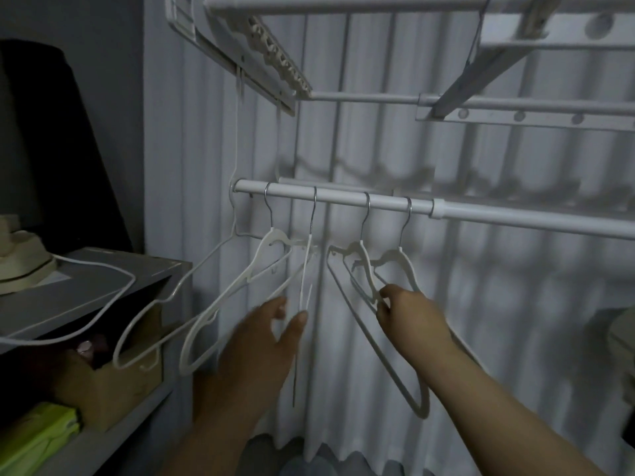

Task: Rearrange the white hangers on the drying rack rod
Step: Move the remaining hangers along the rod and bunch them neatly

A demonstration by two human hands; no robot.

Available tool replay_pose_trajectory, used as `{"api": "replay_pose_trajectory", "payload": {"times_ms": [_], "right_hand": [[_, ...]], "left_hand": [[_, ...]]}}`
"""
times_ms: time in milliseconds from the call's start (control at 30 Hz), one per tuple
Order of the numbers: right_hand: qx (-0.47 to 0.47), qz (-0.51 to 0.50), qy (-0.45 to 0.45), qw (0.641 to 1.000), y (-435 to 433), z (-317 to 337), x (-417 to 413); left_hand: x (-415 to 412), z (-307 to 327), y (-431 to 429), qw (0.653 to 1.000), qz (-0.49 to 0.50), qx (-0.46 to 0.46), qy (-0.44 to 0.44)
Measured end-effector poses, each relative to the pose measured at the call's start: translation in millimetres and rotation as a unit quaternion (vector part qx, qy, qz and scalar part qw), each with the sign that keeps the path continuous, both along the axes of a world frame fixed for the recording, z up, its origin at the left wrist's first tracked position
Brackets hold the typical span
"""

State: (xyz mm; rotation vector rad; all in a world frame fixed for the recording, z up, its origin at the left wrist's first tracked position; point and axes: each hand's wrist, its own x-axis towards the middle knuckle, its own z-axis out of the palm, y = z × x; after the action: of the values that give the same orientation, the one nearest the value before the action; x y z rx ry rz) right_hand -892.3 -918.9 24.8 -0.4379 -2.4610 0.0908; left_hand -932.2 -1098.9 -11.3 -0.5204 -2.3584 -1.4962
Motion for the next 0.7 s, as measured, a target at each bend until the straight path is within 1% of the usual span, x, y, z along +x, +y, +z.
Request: {"api": "replay_pose_trajectory", "payload": {"times_ms": [33, 67, 100, 133, 167, 233, 267, 367, 433, 500, 633, 700], "right_hand": [[0.002, 0.005, 0.003, 1.0, 0, -1, -1], [0.003, 0.01, 0.005, 1.0, -1, -2, -1], [0.004, 0.013, 0.007, 1.0, -1, -2, -2], [0.005, 0.014, 0.007, 1.0, -2, -3, -2], [0.009, 0.012, 0.007, 1.0, -2, -3, -3], [0.021, 0.005, 0.004, 1.0, -3, -3, -4], [0.024, 0.003, 0.003, 1.0, -4, -2, -4], [0.031, 0.003, 0.0, 1.0, -4, -3, -5], [0.031, 0.005, -0.001, 0.999, -5, -5, -6], [0.025, 0.007, 0.003, 1.0, -5, -5, -7], [0.017, 0.016, 0.004, 1.0, -6, -6, -7], [0.016, 0.017, 0.006, 1.0, -6, -6, -6]], "left_hand": [[-1, 2, -9, 0.992, 0.077, -0.046, 0.093], [-1, 5, -19, 0.973, 0.138, -0.077, 0.17], [-3, 8, -28, 0.953, 0.186, -0.094, 0.217], [-6, 12, -36, 0.944, 0.216, -0.104, 0.228], [-8, 15, -43, 0.947, 0.223, -0.119, 0.2], [-11, 17, -52, 0.959, 0.203, -0.176, 0.096], [-13, 15, -54, 0.959, 0.192, -0.196, 0.065], [-15, 8, -58, 0.973, 0.147, -0.176, 0.003], [-19, 3, -57, 0.979, 0.121, -0.162, 0.002], [-18, 1, -55, 0.98, 0.12, -0.159, 0.014], [-9, -6, -46, 0.988, 0.1, -0.089, 0.076], [-6, -7, -40, 0.987, 0.097, -0.071, 0.106]]}}
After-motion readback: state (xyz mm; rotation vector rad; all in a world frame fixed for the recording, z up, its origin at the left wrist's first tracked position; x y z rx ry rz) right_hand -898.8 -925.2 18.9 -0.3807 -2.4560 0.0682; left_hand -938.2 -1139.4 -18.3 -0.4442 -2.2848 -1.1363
